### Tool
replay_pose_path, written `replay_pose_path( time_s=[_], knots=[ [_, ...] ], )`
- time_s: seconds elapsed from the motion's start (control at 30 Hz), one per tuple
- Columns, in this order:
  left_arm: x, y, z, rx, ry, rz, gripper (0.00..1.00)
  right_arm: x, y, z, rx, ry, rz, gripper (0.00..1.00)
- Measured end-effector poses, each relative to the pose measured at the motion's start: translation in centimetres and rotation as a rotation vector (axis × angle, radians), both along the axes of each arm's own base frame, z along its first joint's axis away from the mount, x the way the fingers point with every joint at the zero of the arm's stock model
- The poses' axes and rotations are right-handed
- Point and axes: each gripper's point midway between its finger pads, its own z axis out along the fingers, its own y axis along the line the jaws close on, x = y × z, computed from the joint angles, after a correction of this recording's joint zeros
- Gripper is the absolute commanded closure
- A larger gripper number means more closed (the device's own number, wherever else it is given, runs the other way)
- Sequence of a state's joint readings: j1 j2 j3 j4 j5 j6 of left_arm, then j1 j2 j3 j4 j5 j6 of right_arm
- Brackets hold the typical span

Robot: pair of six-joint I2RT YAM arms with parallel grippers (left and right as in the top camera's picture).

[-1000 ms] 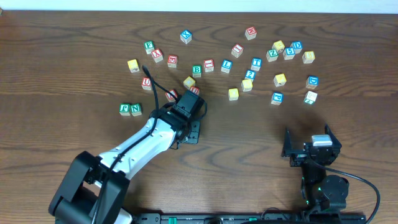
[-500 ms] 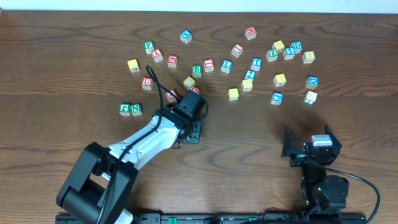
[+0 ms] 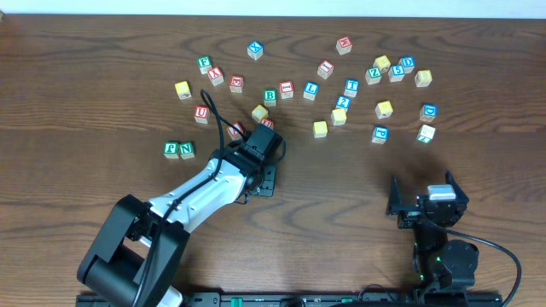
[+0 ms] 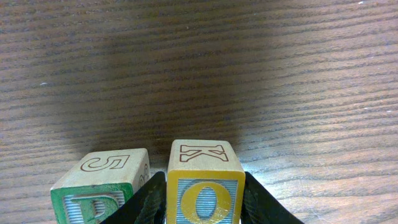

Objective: Spell out ROBOT
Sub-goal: 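Carry the yellow O block and place it right of the R block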

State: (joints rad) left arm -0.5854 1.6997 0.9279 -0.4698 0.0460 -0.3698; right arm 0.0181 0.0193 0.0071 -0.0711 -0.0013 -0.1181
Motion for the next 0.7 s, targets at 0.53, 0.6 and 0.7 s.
replay_pose_path(
  time_s=[0.53,0.6,0.7],
  knots=[
    [1.2,-0.8,2.0,-0.021,-0.042,-0.023,0.63,0.0,0.0,0.0,0.000,0.000,0.000,0.01],
    [1.4,-0.9,2.8,-0.026,-0.057,-0.031,0.63,0.0,0.0,0.0,0.000,0.000,0.000,0.01],
    [1.8,-0.6,4.3,-0.009,-0.087,-0.028,0.63,0.0,0.0,0.0,0.000,0.000,0.000,0.01]
  ],
)
